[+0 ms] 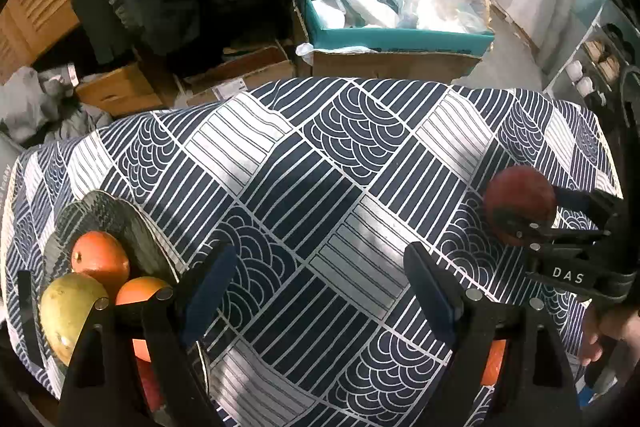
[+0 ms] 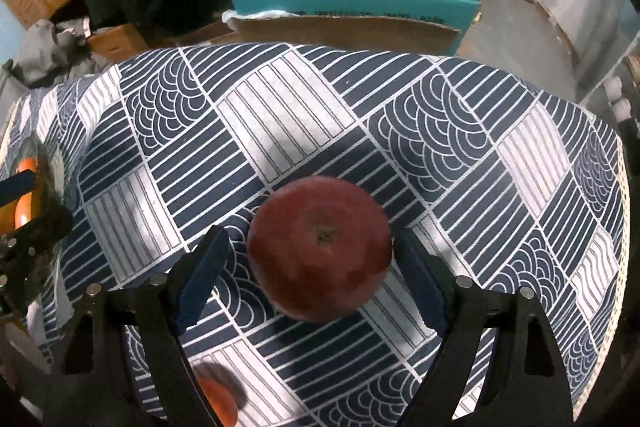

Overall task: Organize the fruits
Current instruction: 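Close the right gripper on the red apple while the left gripper approaches the tangerine, then lower the left gripper around the small tangerine and close it while the right gripper holds the apple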

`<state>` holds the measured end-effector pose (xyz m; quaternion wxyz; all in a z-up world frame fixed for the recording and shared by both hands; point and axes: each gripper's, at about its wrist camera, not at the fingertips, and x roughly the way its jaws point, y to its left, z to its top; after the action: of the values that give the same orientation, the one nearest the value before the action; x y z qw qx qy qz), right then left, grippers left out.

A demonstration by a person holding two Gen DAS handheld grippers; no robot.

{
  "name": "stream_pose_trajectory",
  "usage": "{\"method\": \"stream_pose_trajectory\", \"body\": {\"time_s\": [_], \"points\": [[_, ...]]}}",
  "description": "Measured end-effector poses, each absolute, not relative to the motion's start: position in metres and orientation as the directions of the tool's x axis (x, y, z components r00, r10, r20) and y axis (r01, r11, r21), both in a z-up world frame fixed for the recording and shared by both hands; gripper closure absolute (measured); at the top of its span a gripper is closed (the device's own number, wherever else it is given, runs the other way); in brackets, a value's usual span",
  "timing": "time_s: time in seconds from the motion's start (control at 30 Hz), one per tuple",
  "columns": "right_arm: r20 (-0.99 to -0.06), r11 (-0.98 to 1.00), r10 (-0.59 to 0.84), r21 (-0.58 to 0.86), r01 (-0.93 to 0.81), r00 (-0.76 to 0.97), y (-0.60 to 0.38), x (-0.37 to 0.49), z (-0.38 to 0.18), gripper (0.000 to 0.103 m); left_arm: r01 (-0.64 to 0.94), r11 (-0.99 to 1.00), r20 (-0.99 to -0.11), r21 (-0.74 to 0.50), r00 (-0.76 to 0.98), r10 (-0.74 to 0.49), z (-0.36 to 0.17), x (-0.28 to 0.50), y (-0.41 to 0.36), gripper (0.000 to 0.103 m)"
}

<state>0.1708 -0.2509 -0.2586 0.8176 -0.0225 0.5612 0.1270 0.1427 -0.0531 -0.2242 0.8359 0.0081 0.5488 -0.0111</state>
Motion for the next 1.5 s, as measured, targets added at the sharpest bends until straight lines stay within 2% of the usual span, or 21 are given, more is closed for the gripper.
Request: {"method": "stream_pose_trajectory", "body": {"time_s": [0.33, 0.9, 1.5], "points": [[-0.937, 0.973, 0.17, 0.11, -0.205, 0.305, -0.25, 0.174, -0.271, 0.028, 0.016, 0.999, -0.921, -0.034, 0.387, -0.037, -0.225, 0.142, -0.049, 0.016], [-0.917, 0.983, 0.143, 0.089, -0.158, 0.372, -0.279, 0.135, -0.243, 0.029, 0.072, 0.995, -0.918, -0.076, 0.385, -0.098, -0.217, 0.121, -0.072, 0.016], [-0.902, 0.994, 0.106, 0.094, -0.049, 0.419, -0.342, 0.076, -0.219, 0.029, 0.24, 0.963, -0.931, -0.12, 0.311, -0.193, -0.229, 0.073, -0.145, 0.016]]}}
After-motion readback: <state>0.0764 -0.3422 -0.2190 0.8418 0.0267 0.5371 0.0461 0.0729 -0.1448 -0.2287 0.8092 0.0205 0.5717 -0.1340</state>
